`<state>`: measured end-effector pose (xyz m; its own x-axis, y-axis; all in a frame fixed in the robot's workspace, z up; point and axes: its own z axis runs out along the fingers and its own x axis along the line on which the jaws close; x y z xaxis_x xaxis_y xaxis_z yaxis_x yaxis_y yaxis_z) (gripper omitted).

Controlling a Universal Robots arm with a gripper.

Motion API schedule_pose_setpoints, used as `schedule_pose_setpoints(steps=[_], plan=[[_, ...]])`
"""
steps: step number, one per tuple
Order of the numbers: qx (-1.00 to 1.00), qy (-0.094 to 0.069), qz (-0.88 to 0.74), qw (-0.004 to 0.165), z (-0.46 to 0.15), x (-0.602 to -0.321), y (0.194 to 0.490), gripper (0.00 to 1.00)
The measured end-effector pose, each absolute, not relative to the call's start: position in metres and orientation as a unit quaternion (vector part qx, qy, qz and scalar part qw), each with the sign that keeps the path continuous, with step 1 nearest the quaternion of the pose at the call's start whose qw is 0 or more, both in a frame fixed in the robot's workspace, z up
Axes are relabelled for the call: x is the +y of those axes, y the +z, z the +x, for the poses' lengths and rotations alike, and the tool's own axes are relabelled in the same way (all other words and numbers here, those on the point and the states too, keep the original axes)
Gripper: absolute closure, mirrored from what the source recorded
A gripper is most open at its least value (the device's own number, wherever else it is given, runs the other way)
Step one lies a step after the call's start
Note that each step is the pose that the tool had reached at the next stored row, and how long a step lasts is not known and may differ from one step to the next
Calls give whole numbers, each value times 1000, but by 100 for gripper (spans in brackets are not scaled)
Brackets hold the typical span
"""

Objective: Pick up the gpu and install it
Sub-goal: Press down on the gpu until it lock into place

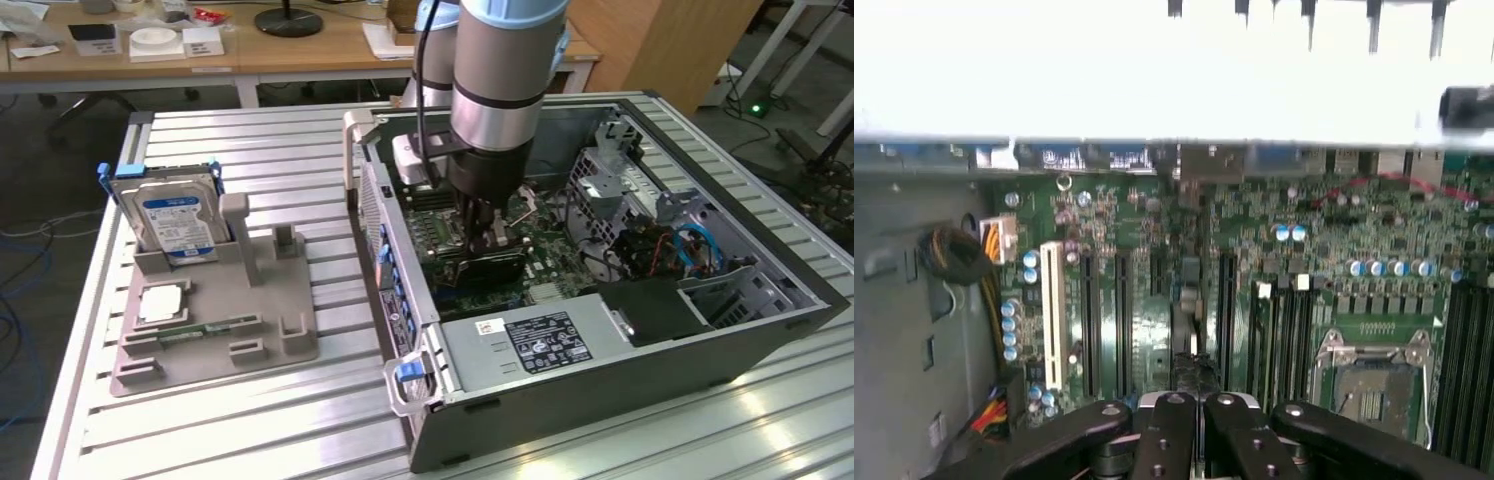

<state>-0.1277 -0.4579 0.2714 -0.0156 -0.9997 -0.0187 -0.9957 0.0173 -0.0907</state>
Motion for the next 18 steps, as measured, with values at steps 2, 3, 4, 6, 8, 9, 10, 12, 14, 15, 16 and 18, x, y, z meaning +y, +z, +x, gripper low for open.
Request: schedule_pose_setpoints(steps=[2, 3, 4, 6, 8, 9, 10, 12, 14, 15, 16, 18], plan=[[712, -26, -700, 39, -130, -458, 271, 89], [712, -26, -701, 38, -130, -458, 271, 89], [712, -25, -701, 38, -130, -458, 271, 89], [712, -18, -701, 31, -130, -458, 272, 89], [713, -13, -701, 25, -130, -458, 274, 89], [713, -10, -701, 23, -130, -458, 275, 89], [713, -8, -701, 21, -130, -458, 277, 89], [713, -6, -701, 18, -130, -458, 281, 89], [713, -4, -701, 17, -131, -458, 283, 89], [713, -4, -701, 17, -132, -458, 284, 89], [713, -4, -701, 16, -133, -458, 284, 89], [713, -2, -701, 15, -136, -458, 284, 89]])
